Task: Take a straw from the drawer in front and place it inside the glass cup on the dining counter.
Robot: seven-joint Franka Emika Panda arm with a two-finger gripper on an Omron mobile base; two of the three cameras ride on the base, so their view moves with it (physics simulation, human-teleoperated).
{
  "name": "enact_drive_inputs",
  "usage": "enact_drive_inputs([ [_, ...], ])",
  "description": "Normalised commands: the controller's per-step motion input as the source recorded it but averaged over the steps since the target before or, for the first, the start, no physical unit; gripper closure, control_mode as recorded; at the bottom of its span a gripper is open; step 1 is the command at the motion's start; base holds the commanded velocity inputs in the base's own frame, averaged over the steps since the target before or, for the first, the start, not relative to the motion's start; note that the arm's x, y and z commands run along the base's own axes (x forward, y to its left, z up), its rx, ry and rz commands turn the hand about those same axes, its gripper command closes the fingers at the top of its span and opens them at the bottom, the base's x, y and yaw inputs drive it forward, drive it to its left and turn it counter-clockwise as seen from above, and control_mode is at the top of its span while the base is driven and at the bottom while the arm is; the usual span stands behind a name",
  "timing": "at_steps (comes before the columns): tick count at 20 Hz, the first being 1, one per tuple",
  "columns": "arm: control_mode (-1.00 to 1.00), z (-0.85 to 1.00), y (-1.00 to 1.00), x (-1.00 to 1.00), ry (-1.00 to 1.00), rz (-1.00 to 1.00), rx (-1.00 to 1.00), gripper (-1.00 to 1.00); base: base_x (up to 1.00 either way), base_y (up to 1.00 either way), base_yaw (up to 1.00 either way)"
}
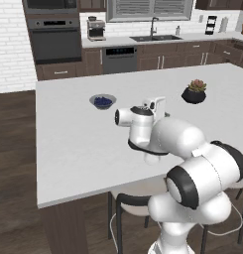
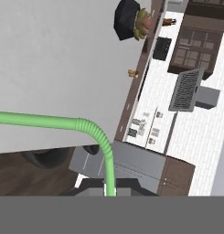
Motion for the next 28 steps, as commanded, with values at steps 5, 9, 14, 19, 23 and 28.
enact_drive_inputs([
  [5,-1.00,-0.13,0.10,0.12,0.00,0.00,0.00,1.00,0.00,0.00,0.00],
  [9,-1.00,-0.19,0.10,0.10,0.00,0.00,0.00,1.00,0.00,0.00,0.00],
  [14,-1.00,-0.23,0.07,0.03,0.00,0.00,0.00,1.00,0.00,0.00,0.00],
  [19,-1.00,-0.26,0.03,0.04,0.00,0.00,-0.01,1.00,0.00,0.00,0.00],
  [23,-1.00,-0.28,0.00,0.00,0.00,0.00,-0.01,1.00,0.00,0.00,0.00],
  [28,-1.00,-0.26,0.00,0.00,0.00,0.00,-0.01,1.00,0.00,0.00,0.00],
])
